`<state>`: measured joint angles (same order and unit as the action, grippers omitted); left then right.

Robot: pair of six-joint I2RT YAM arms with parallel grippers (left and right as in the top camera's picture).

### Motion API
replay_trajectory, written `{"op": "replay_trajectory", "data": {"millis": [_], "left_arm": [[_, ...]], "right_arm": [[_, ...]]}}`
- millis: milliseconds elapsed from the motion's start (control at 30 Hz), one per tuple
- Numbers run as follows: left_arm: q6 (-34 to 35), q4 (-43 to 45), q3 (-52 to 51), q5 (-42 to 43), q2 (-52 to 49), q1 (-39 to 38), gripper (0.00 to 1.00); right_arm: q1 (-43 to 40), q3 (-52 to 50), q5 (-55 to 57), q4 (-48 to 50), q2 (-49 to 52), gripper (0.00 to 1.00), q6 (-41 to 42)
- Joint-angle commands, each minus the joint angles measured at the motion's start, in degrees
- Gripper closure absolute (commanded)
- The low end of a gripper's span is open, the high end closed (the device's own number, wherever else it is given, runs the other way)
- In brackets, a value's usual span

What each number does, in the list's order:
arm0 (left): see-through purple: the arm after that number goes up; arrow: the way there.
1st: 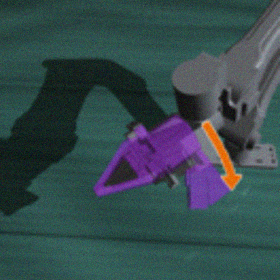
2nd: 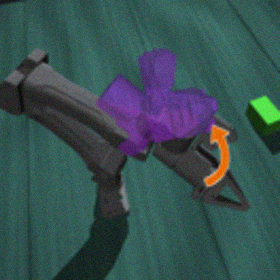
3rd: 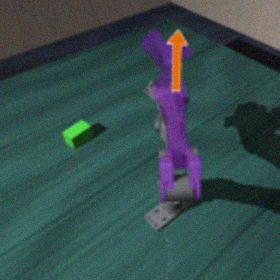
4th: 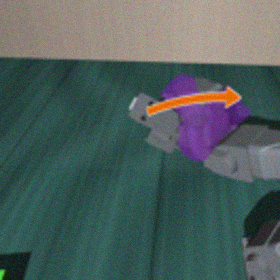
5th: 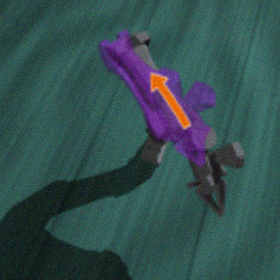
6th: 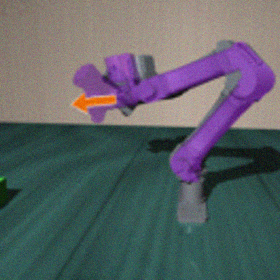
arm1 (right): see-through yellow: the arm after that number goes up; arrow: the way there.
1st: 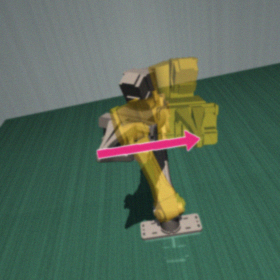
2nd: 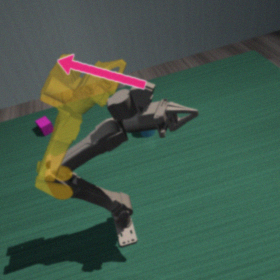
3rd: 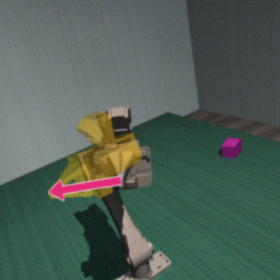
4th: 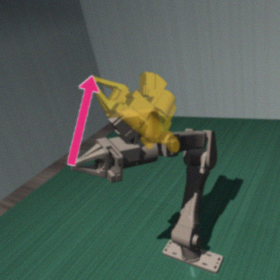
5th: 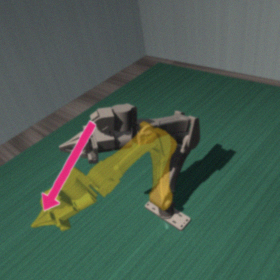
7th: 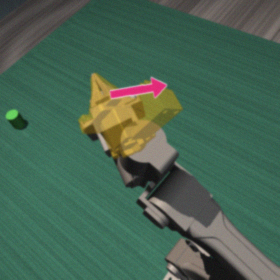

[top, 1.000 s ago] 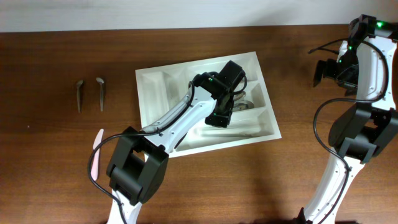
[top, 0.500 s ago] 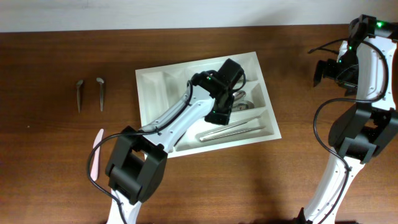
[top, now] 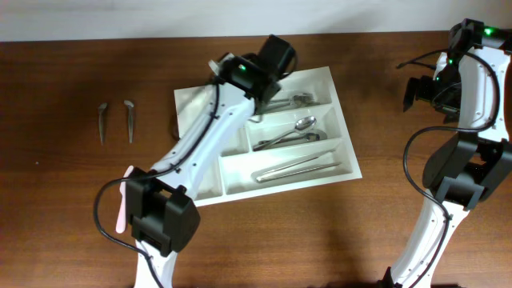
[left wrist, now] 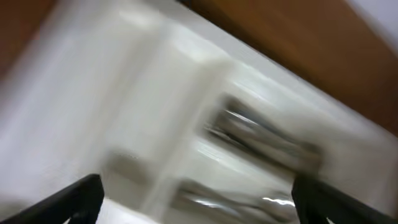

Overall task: Pack container
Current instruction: 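Open the left gripper to release the tongs in the tray, then move the left gripper to the upper spoon and grasp its handle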

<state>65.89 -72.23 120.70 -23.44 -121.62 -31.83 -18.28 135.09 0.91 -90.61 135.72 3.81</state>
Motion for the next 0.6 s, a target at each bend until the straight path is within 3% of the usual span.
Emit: {"op": "replay_trajectory", "data": {"millis": [0,133,233,300,400,433,567], "left_arm": [[-18.36,-6.62,1.07,-10.58,0.87,3.39,0.01],[-20.55,-18.27,1.07,-14.97,0.66,8.0,0.01],[-21.16,-19.45,1.07,-13.05,0.7,12.07,0.01],[-28.79,-16.48,1.07,-8.81,0.7,14.86,0.01],[-52.43,-9.29,1.07,8.33,0.7,19.41,0.01],[-56.46,-8.44,1.07,12.17,0.7,20.79,0.01],[-57.44,-7.52,1.07,13.22,0.66,26.71,0.01]], "right_arm": [[0.26,-0.22,-0.48,0.04,-0.28,0.01,-0.42],[0.26,-0.22,-0.48,0.04,-0.28,0.01,-0.42],[0.26,-0.22,-0.48,0.04,-0.28,0.01,-0.42],[0.26,-0.22,-0.48,0.07,-0.28,0.01,-0.42],[0.26,-0.22,-0.48,0.07,-0.28,0.01,-0.39],[0.26,-0.22,-0.48,0.07,-0.28,0.01,-0.42],[0.26,-0.22,-0.48,0.07,-0.28,0.01,-0.42]]}}
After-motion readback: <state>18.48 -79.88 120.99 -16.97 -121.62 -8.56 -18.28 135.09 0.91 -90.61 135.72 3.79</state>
